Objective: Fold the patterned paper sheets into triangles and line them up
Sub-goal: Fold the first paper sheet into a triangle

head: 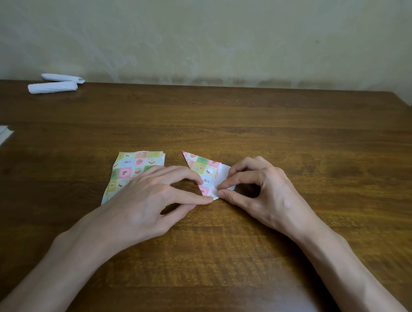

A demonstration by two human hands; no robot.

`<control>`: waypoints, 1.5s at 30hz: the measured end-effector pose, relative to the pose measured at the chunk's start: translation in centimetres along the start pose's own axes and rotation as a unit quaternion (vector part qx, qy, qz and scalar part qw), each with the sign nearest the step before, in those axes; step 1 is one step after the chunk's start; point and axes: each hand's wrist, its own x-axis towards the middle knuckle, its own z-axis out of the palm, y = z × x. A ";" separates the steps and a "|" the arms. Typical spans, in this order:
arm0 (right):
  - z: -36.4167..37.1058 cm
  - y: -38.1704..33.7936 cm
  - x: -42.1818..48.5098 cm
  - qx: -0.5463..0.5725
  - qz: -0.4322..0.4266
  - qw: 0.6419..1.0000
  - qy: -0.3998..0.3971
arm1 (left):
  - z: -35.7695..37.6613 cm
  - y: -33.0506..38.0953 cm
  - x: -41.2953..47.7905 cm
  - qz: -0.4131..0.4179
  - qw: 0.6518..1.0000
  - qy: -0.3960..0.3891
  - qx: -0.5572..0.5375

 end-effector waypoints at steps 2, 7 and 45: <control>-0.1 0.0 -0.1 -0.004 -0.008 1.000 -0.004 | 0.0 -0.1 0.0 0.004 1.000 -0.001 0.005; 0.1 0.1 -0.1 -0.006 -0.009 1.000 0.002 | 0.0 0.1 -0.1 -0.001 1.000 0.001 0.002; 1.3 -0.6 -0.2 -0.029 0.007 0.999 0.029 | 0.2 1.3 0.5 0.020 0.990 0.016 0.141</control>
